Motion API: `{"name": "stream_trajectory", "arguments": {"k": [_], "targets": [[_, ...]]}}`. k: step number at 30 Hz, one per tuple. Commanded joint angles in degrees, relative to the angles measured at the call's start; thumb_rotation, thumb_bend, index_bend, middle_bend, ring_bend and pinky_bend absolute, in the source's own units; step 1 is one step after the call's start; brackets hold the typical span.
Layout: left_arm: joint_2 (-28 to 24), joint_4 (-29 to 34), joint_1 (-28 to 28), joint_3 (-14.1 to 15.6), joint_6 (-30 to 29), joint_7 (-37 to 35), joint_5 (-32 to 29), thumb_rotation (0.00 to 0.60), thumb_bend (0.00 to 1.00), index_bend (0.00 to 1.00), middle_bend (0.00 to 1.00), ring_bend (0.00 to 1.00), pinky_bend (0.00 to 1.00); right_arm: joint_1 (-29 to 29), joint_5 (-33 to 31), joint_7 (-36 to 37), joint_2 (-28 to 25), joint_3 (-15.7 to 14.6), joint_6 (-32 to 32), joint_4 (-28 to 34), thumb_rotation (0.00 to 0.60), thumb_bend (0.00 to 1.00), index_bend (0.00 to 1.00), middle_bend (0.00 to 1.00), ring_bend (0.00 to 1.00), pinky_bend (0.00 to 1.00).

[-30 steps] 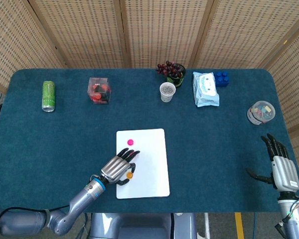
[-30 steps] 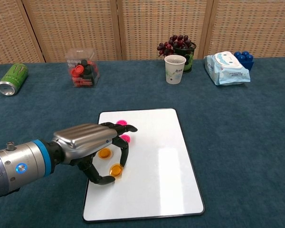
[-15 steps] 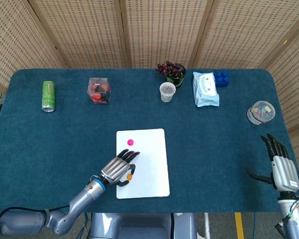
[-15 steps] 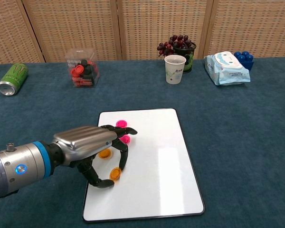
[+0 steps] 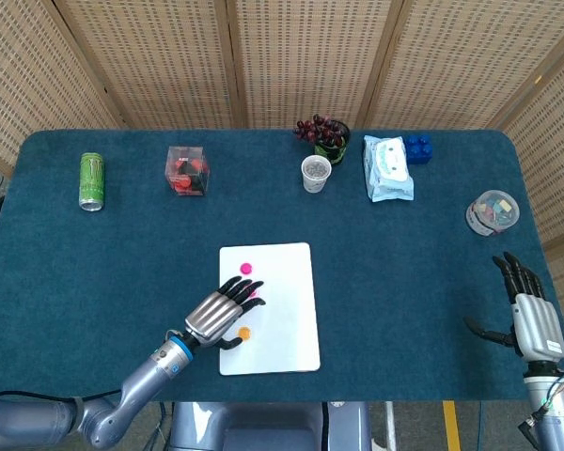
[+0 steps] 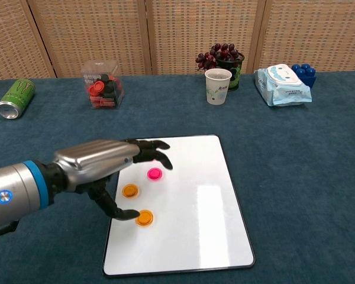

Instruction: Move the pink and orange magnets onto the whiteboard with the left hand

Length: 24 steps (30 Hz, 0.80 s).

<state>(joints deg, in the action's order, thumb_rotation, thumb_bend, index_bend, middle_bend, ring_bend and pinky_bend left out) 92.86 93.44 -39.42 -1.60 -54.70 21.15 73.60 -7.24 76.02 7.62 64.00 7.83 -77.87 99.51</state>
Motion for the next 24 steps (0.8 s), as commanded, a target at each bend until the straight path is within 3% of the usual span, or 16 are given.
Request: {"name": "stream_trajectory", "arguments": {"k": [1, 5, 12, 18, 24], "targets": [[-4.33, 3.44, 2.04, 0.29, -4.85, -1.33, 4.08, 0.600, 0.23, 0.09, 0.00, 0.00, 0.00, 0.00, 0.02, 0.01, 0.01, 0.00, -0.01, -0.03, 0.600, 0.23, 0.00, 0.00, 0.00, 0.00], [-7.98, 4.51, 4.34, 0.57, -10.10, -1.29, 7.11, 0.600, 0.13, 0.01, 0.00, 0.00, 0.00, -0.01, 0.09, -0.13, 0.06, 0.00, -0.10, -0.08, 0.600, 0.23, 0.00, 0.00, 0.00, 0.00], [-14.31, -0.06, 10.98, 1.29, -20.42, -5.20, 9.48, 0.600, 0.08, 0.00, 0.00, 0.00, 0.00, 0.12, 0.39, -0.81, 0.34, -0.02, -0.74, -0.17, 0.600, 0.23, 0.00, 0.00, 0.00, 0.00], [-15.90, -10.99, 17.14, 2.59, -25.56, -19.36, 9.48, 0.600, 0.08, 0.00, 0.00, 0.00, 0.00, 0.26, 0.37, -1.68, 0.74, 0.13, -1.48, -0.12, 0.600, 0.23, 0.00, 0.00, 0.00, 0.00], [-11.78, -26.04, 23.05, 3.12, -29.16, -32.15, 8.46, 0.600, 0.09, 0.00, 0.00, 0.00, 0.00, 0.46, 0.30, -2.69, 1.20, 0.30, -2.34, -0.11, 0.600, 0.23, 0.00, 0.00, 0.00, 0.00]]}}
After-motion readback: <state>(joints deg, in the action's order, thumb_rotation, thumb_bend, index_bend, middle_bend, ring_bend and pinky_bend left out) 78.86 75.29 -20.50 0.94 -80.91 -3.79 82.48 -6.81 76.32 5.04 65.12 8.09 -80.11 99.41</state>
